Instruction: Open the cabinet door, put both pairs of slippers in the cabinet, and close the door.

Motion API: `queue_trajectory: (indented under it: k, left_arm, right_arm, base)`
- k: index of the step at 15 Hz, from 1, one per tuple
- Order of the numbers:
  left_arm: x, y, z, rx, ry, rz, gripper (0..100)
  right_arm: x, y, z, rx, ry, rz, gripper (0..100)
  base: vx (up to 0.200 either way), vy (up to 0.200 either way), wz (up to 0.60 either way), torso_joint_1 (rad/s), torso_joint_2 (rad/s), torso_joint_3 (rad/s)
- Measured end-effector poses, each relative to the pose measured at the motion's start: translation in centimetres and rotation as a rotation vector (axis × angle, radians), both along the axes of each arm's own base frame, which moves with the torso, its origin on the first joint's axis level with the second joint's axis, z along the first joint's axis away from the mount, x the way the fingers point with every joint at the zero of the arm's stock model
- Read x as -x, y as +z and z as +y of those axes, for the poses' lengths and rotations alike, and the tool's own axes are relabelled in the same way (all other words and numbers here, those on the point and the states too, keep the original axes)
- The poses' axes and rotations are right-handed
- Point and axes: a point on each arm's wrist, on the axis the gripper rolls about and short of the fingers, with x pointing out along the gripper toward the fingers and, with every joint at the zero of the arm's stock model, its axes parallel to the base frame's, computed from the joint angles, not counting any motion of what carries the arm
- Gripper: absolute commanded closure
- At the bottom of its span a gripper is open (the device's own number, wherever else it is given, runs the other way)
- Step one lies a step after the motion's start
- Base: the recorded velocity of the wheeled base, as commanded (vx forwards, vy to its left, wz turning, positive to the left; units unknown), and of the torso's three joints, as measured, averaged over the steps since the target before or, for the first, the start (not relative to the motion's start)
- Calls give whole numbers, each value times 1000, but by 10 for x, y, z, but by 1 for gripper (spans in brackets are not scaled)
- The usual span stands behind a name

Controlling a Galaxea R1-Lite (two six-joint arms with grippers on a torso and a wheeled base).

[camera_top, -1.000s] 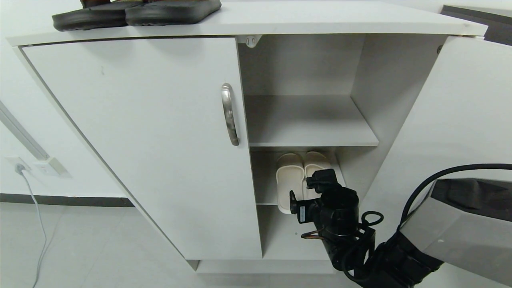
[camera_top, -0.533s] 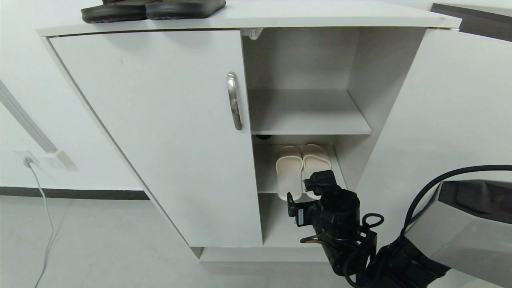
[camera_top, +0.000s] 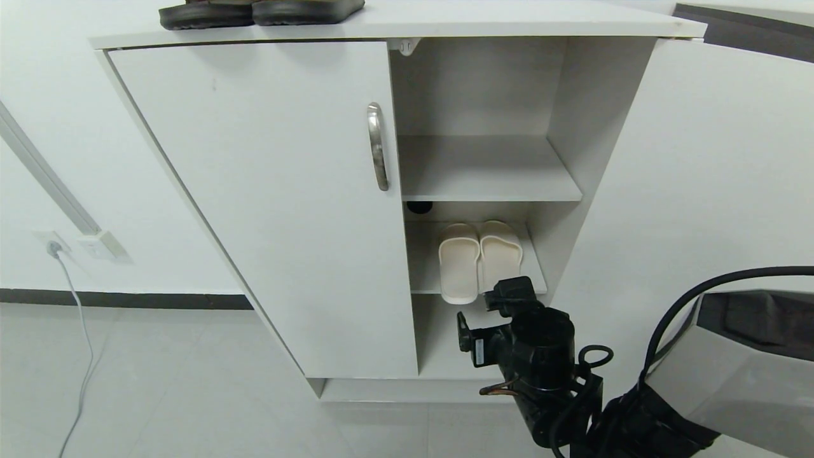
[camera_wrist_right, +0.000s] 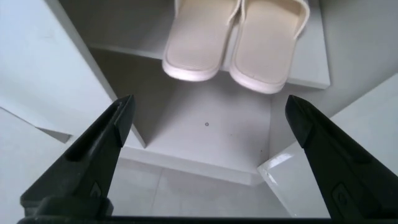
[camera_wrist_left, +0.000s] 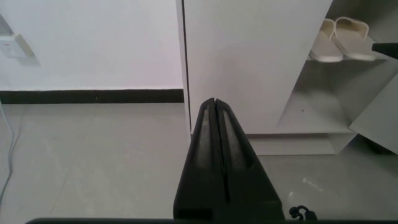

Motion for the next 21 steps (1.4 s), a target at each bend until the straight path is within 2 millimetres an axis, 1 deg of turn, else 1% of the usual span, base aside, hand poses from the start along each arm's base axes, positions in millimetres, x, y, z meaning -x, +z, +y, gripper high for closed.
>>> queue_trajectory:
  k: [6, 14, 21]
  left_arm:
    - [0, 0, 0, 0, -3, 1, 100]
    - [0, 0, 0, -2, -8, 1, 100]
    - [0, 0, 0, -1, -7, 1, 100]
  right_arm:
    - [2, 1, -3, -1, -2, -2, 0]
    - [3, -1, -4, 7, -1, 5, 0]
    - [3, -2, -5, 7, -2, 6, 0]
  base:
    - [0, 0, 0, 0, 0, 0]
    - [0, 0, 0, 2, 1, 167]
    - [0, 0, 0, 1, 0, 9]
